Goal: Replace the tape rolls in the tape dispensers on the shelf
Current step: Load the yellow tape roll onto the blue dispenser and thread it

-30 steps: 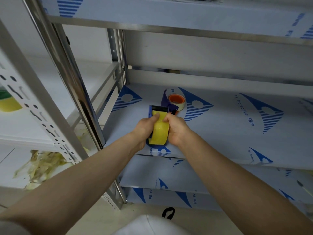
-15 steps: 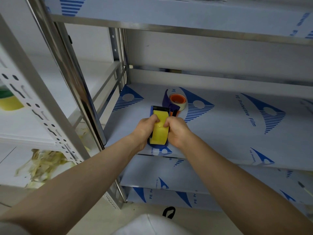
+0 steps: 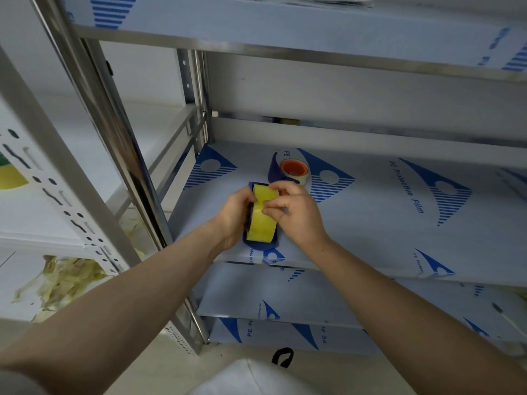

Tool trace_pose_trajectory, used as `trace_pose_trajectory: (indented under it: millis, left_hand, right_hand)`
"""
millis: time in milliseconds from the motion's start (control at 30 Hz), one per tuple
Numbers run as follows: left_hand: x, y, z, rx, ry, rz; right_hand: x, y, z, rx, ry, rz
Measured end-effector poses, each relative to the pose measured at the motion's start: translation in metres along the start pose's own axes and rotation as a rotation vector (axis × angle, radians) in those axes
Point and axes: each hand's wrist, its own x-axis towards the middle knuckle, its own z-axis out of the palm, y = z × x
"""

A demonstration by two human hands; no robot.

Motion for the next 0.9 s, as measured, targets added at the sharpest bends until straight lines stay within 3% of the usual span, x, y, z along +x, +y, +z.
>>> trace_pose_trajectory:
  millis: [100,267,667,900]
  left_hand:
    - [-0.002,-0.005,-0.007,0.109,-0.090,0.030]
    - [-0.002,-0.017,-0.007,0.352,-0.003,0.106]
    - [-0.004,-0.027,-0.006,0.296,-0.060,0.205]
    - [-0.008,-0.025,-0.006,0.250,0.053,0.212]
  right_hand:
    - [0.000,0.000,-0.001,0.041,-0.008,-0.007]
    - [-0.001,-0.001,0.001,0.052,0.021,-0.017]
    - [-0.005,-0.004,0.002,-0.113,0.095,-0.063]
    - [-0.001,-0.012,-0.007,-0.071,0.118,0.000]
